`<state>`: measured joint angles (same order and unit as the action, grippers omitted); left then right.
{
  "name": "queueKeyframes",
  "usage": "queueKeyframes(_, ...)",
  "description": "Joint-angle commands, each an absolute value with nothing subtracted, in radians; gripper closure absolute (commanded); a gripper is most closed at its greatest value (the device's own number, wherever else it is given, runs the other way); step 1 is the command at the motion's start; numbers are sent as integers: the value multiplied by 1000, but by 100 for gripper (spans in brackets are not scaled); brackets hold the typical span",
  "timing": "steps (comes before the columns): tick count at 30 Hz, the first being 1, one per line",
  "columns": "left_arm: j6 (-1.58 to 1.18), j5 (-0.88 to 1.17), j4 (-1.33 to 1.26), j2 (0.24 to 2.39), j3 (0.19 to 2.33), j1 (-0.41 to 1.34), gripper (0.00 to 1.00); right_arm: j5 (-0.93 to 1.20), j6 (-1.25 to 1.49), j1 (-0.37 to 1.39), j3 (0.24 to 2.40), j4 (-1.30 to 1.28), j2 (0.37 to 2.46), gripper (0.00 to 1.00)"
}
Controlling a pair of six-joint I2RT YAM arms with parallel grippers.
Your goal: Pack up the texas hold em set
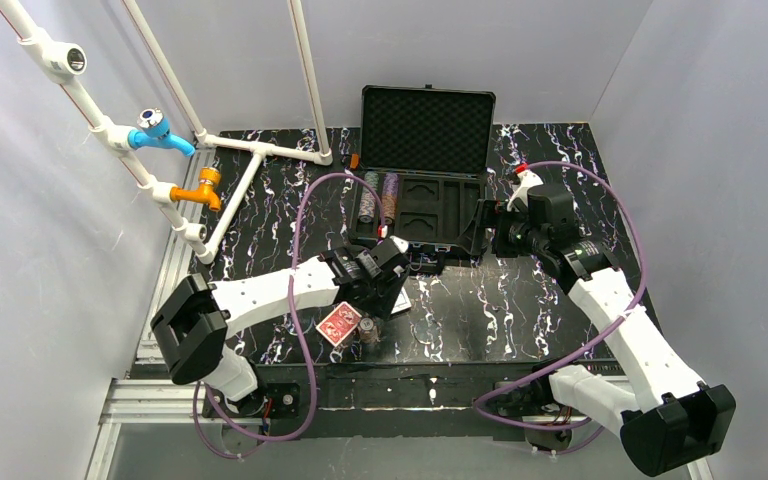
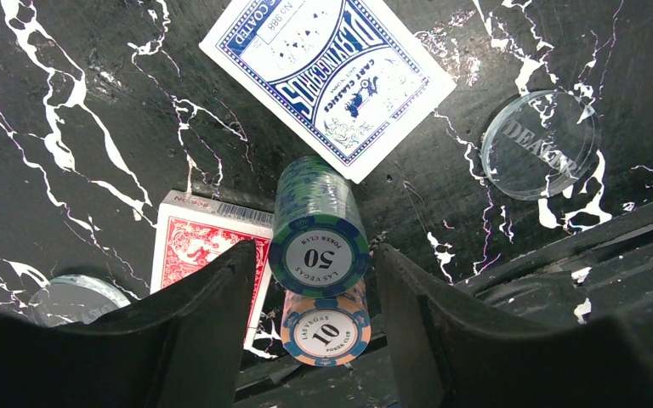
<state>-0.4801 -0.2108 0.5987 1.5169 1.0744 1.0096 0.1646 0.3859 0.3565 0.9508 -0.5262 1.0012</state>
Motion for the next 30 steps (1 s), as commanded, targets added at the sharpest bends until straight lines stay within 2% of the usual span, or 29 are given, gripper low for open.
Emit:
queueKeyframes(1,-499,-242,615,1526,1103,1018,47,184,368,364,945,-510,988,0)
queueKeyframes(12,-504,-262,618,1564,1104,1017,43,168,364,365,929,-510,974,0)
queueKeyframes(30,-503,-245,626,1604,1128,1019,43,147,351,365,938,-525,981,0)
